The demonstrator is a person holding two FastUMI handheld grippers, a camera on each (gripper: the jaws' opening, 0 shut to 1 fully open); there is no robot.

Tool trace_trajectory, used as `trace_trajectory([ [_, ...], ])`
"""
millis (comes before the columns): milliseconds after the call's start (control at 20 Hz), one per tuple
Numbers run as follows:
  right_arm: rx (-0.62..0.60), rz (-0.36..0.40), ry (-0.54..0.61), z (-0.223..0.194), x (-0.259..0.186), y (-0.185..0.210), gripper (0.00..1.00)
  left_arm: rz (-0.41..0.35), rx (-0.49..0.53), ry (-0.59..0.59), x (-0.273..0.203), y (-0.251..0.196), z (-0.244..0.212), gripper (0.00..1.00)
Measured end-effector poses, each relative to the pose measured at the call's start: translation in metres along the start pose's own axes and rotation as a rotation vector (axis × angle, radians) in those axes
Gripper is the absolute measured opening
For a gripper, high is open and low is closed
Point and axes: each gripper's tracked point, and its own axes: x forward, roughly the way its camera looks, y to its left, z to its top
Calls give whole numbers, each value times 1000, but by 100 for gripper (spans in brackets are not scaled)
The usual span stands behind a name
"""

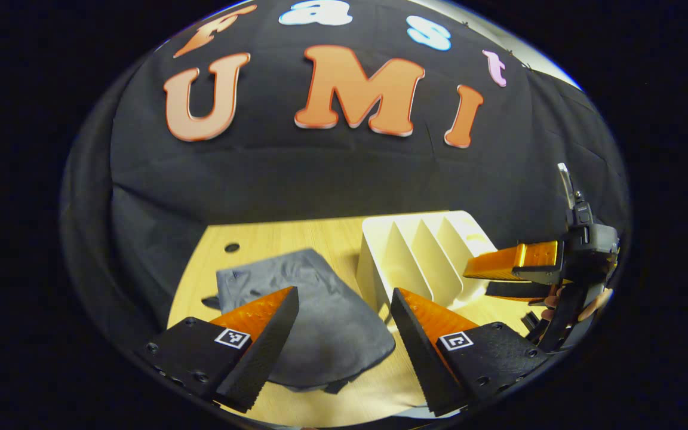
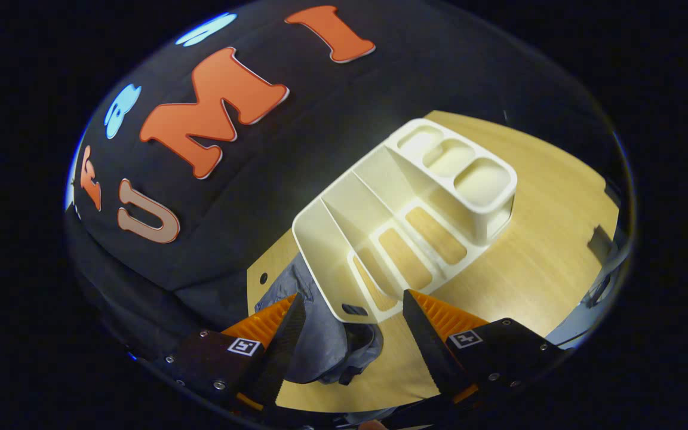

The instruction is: Open the schoolbag, grab two books from the bookshelf and put them into the schoolbag.

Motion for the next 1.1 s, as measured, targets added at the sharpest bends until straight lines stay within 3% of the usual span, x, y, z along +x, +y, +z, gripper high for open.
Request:
trace_trajectory([
  [250,-195,-42,-279,76,-41,15,98,44,14,-258,-12,-4,71,99],
  [600,-295,-128,-584,113,-96,22,98,6,-10,-310,-16,-9,85,98],
  [750,-319,-157,-659,111,-108,24,97,-22,4,-340,-17,-5,90,98],
  [900,-321,-189,-658,104,-102,21,97,-26,9,-357,-18,0,91,98],
  [1100,-350,-164,-716,104,-110,25,97,9,35,-368,-14,7,93,98],
])
